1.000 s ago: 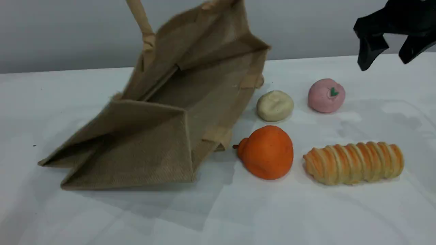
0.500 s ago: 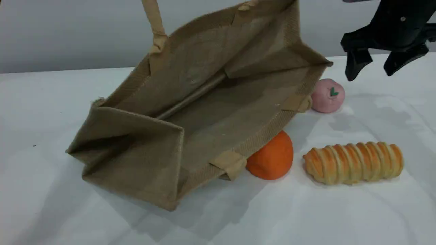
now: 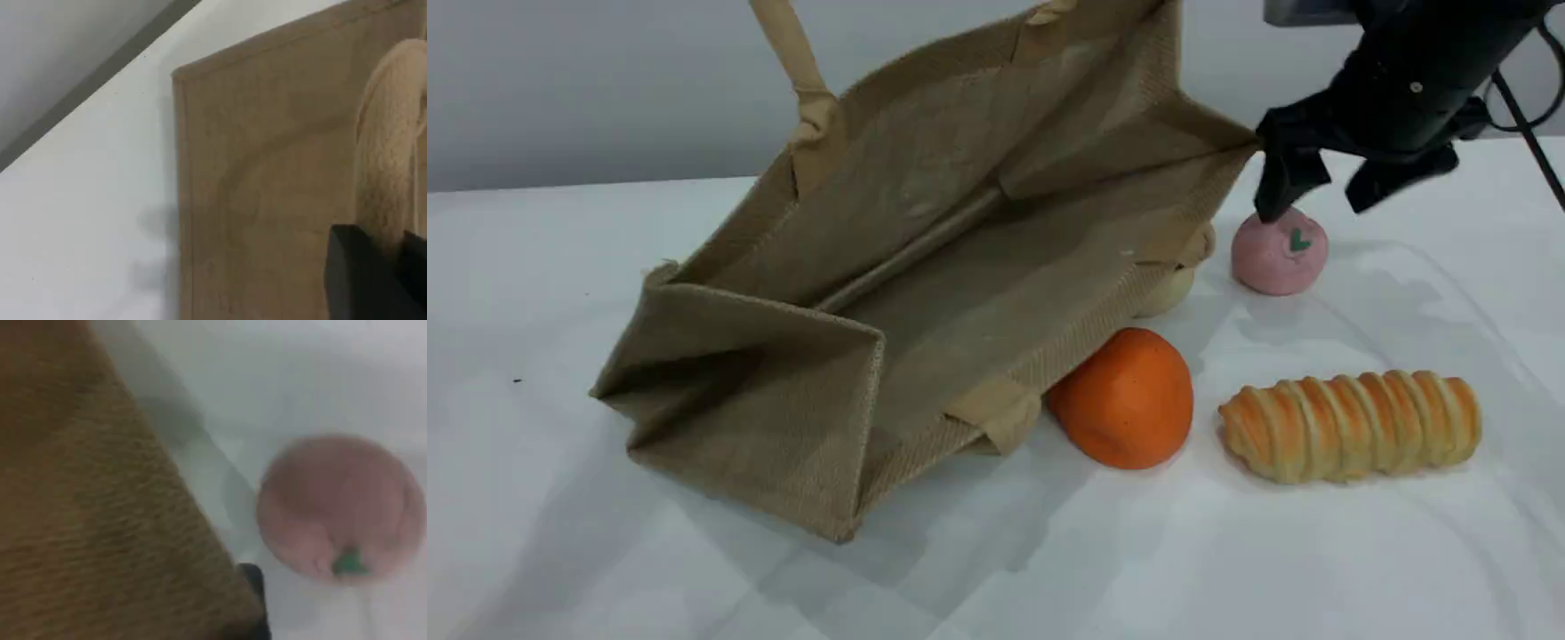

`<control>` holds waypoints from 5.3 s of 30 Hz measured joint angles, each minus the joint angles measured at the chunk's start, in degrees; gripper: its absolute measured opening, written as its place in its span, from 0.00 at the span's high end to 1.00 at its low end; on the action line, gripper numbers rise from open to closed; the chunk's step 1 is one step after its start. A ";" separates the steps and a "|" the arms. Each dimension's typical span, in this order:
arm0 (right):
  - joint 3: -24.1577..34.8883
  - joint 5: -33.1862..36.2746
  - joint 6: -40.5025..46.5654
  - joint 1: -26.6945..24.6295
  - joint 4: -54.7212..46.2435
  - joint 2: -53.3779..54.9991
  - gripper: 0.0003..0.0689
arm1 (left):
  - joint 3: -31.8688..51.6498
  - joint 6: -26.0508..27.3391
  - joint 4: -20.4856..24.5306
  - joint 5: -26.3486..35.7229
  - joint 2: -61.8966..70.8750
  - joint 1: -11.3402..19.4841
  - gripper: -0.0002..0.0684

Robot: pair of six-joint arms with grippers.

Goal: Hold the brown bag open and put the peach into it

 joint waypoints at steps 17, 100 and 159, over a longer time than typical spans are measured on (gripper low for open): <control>-2.32 -2.49 -6.36 0.15 3.28 4.75 0.19 | 0.00 -0.06 -2.45 0.00 0.00 0.00 0.86; 24.59 -37.26 -11.70 31.49 13.24 -12.46 0.96 | 0.00 1.45 -6.92 -0.02 0.00 -2.43 0.86; 21.17 -26.18 -37.89 -1.77 31.42 -32.74 0.14 | 0.00 1.15 -7.69 -0.09 0.00 -2.43 0.33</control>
